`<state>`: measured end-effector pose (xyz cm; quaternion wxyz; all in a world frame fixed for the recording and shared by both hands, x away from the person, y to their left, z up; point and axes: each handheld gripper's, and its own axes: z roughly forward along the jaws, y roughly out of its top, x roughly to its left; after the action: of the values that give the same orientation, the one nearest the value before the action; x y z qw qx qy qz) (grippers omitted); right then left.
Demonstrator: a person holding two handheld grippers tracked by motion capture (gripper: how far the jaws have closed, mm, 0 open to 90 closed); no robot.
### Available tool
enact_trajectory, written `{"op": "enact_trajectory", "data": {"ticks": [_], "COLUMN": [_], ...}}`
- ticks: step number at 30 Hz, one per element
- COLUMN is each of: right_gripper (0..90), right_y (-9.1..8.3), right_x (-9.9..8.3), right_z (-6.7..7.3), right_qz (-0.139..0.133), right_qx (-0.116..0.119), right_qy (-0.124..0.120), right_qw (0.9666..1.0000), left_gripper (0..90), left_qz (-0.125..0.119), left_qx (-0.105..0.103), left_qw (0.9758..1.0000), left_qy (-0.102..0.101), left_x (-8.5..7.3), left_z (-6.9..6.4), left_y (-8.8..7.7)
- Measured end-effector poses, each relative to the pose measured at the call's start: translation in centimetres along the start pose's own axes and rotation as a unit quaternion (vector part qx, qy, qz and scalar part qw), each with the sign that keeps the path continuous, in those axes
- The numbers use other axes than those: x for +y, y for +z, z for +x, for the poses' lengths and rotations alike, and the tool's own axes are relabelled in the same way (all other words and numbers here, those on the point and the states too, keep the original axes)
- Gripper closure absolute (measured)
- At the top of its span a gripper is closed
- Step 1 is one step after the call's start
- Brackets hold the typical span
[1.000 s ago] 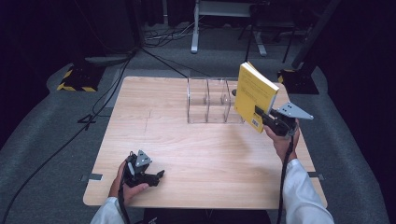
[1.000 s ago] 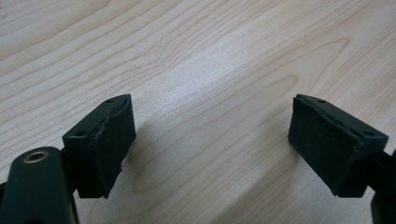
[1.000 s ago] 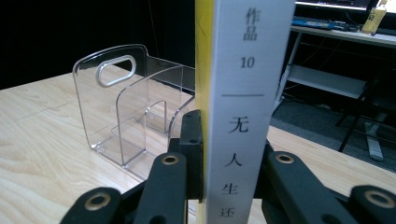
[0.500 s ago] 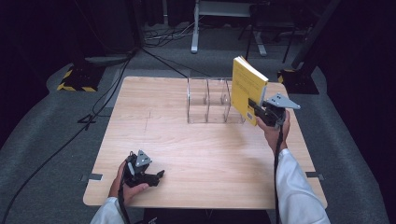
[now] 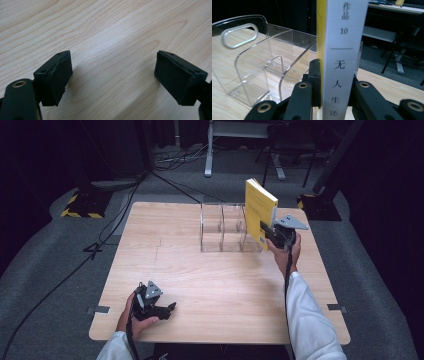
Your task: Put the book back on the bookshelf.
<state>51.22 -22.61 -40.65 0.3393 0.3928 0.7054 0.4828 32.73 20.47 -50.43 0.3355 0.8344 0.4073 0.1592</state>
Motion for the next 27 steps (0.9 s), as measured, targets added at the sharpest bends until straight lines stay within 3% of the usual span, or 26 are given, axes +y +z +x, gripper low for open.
{"op": "enact_trajectory", "data": {"ticks": [12, 18, 27], "right_gripper": [76.7, 76.7, 76.5], "right_y": [3.0, 3.7, 4.6], "right_x": [-0.1, 0.0, -1.0], "right_z": [0.0, 0.3, 0.7], "right_qz": [0.01, 0.016, 0.016], "right_qx": [-0.018, -0.027, -0.035], "right_qy": [0.014, 0.008, 0.026], "right_qw": [0.9997, 0.9995, 0.9989], "left_gripper": [15.4, 15.5, 15.5], "left_qz": [0.0, 0.0, -0.001], "left_qx": [0.0, 0.0, -0.003], "left_qw": [1.0, 1.0, 1.0], "left_qy": [-0.001, -0.001, 0.001], "left_x": [0.0, 0.0, 0.0], "left_z": [0.0, 0.0, -0.1], "left_y": [0.0, 0.0, 0.0]}}
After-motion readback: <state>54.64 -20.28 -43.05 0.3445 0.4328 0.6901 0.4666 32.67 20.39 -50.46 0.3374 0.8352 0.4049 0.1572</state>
